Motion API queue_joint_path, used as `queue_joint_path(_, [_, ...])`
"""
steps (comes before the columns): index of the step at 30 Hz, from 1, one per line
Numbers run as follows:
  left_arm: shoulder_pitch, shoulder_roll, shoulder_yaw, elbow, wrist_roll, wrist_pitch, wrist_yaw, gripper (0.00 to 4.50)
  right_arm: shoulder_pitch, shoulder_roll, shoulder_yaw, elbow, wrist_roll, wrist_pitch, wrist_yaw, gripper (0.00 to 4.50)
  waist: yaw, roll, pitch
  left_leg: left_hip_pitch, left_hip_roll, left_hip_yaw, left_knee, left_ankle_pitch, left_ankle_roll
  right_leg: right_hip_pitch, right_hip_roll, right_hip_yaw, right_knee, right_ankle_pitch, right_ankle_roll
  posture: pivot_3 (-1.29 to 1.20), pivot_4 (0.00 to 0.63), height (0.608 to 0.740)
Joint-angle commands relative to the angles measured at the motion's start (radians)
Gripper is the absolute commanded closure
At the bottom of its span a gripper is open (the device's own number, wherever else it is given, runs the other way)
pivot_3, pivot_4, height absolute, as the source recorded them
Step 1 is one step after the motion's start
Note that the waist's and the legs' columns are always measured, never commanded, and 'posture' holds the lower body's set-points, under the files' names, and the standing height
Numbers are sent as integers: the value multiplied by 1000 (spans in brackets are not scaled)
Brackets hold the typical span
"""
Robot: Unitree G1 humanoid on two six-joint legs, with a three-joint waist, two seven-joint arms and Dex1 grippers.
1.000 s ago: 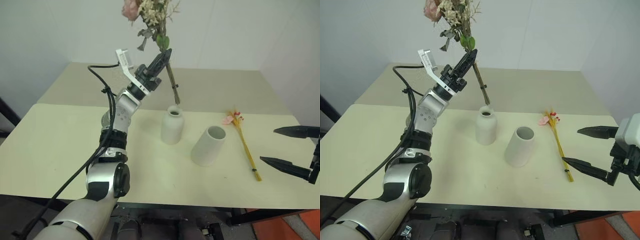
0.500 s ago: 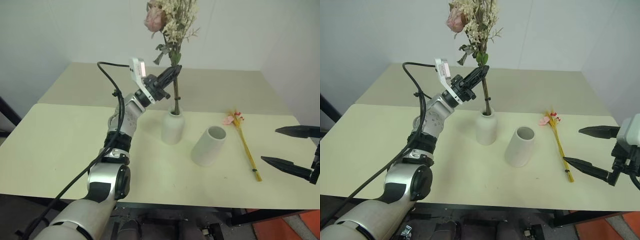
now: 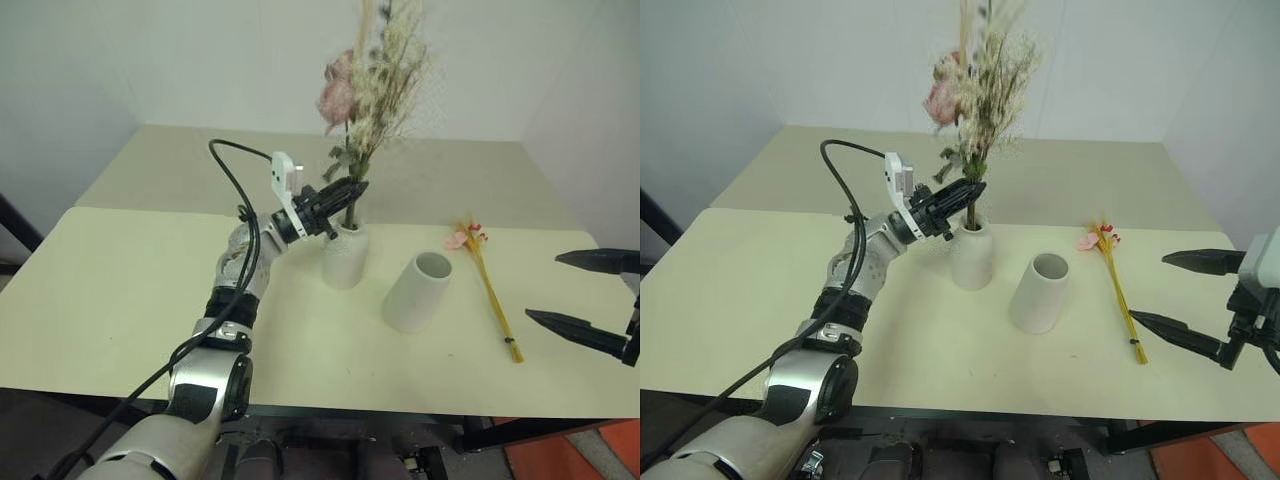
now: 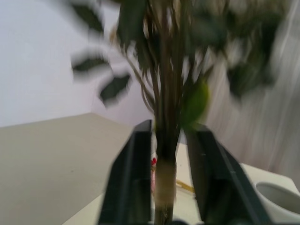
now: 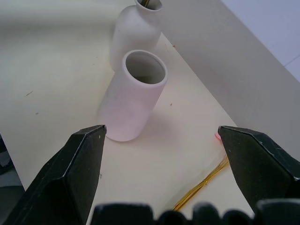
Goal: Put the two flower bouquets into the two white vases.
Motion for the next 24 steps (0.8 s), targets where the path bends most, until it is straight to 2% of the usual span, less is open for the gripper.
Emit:
queue_joint_path(1, [7, 39, -28, -125, 18, 53, 14, 2173, -15, -11, -3, 11, -7, -30, -3, 0, -1, 0, 0, 0, 0, 0, 0, 0, 0, 0, 0, 0, 0, 0, 0, 0, 150, 740])
queue_joint_path(3, [17, 73, -43, -178, 20, 125, 26, 1503, -17, -12, -1, 16, -8, -34, -1, 0, -2, 0, 0, 0, 0, 0, 0, 0, 0, 0, 0, 0, 0, 0, 0, 0, 150, 740])
queue_joint_path(6, [61, 189, -75, -297, 27, 266, 4, 613, -14, -14, 0, 22, -12, -40, 3, 0, -8, 0, 0, 0, 0, 0, 0, 0, 0, 0, 0, 0, 1, 0, 0, 0, 150, 740])
queue_joint_path(10, [120, 330, -61, -468, -55, 431, -68, 613, -13, -19, 8, 33, -20, -46, 6, 0, -16, 1, 0, 1, 1, 0, 0, 0, 0, 0, 1, 0, 2, 0, 0, 0, 150, 740])
queue_joint_path(14, [202, 595, -51, -655, -66, 518, -187, 613, -68, -55, 106, 83, -37, -6, -59, 0, -34, 1, 0, 1, 2, 0, -1, 0, 0, -1, 1, 0, 2, -1, -1, 0, 150, 740])
queue_joint_path(16, [252, 704, -28, -709, -86, 512, -254, 613, -133, -80, 205, 119, -53, 21, -115, 0, -39, 1, -1, 2, 3, 1, -1, 0, 0, -1, 1, 0, 3, -1, -3, 0, 150, 740])
queue_joint_path(19, [349, 822, 38, -776, -141, 481, -374, 613, -290, -115, 423, 201, -97, 108, -225, 0, -41, 2, -1, 4, 3, 2, -2, 0, 0, -1, 0, 0, 3, -5, -10, 0, 150, 740])
queue_joint_path(22, [426, 863, 95, -815, -172, 485, -378, 613, -470, -115, 655, 315, -178, 175, -284, 0, -42, 2, -1, 4, 4, 3, -2, 0, 0, -1, 0, -1, 3, -5, -12, 0, 150, 740])
queue_joint_path(24, [475, 867, 122, -840, -172, 478, -356, 613, -596, -72, 773, 420, -231, 199, -307, 0, -35, 2, -1, 3, 5, 3, -2, 0, 0, -2, 0, -1, 3, -6, -13, 0, 150, 740])
